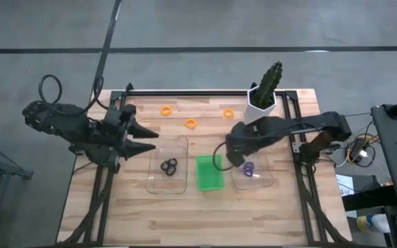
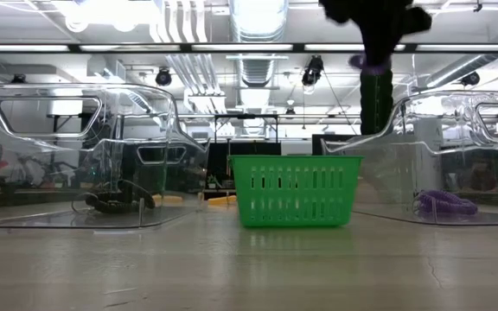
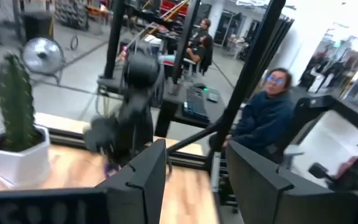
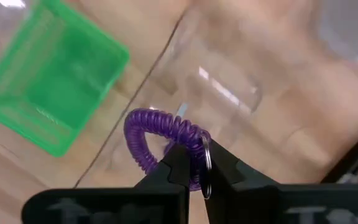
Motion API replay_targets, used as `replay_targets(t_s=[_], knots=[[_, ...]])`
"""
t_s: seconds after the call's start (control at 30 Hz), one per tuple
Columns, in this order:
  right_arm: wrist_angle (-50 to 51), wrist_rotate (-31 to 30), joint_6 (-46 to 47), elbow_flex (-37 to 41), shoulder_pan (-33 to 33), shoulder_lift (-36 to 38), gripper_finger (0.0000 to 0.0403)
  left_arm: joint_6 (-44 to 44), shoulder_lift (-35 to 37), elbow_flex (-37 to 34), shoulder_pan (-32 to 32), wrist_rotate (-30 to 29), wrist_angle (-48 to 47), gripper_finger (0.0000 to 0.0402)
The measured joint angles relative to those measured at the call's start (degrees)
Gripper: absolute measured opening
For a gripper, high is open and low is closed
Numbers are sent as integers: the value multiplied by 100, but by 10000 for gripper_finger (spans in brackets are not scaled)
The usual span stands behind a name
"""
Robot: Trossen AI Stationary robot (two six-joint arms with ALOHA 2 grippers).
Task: Sort spring keychains
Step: Put the violet spring keychain into the right transparent bin, then put the left yellow spring keychain into the green bin
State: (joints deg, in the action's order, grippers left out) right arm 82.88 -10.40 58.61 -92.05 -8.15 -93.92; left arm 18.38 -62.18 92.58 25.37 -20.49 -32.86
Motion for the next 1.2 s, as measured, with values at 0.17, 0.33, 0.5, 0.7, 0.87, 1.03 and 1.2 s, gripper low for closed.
replay_targets(t_s=[0.17,0.33,0.5,0.7,0.87,1.03,1.2], knots=[[-667,899,-35,782,219,-268,13,-342,16,0,-58,-43,-29,160],[-746,1368,-56,1516,348,-408,13,-372,20,0,-71,-57,-108,160],[-1238,1627,-48,2192,431,-410,14,-369,14,0,-94,-227,-438,160],[-1507,1634,-132,2639,591,-408,80,-371,10,0,-106,-601,-518,160],[-1548,1649,-510,2645,677,-406,169,-350,-35,0,-201,-952,-536,160],[-1504,1588,-641,2136,622,-263,219,-46,-207,0,-623,-1102,-538,160],[-1587,922,-804,1449,414,-1,224,475,-486,0,-1510,-979,-889,160]])
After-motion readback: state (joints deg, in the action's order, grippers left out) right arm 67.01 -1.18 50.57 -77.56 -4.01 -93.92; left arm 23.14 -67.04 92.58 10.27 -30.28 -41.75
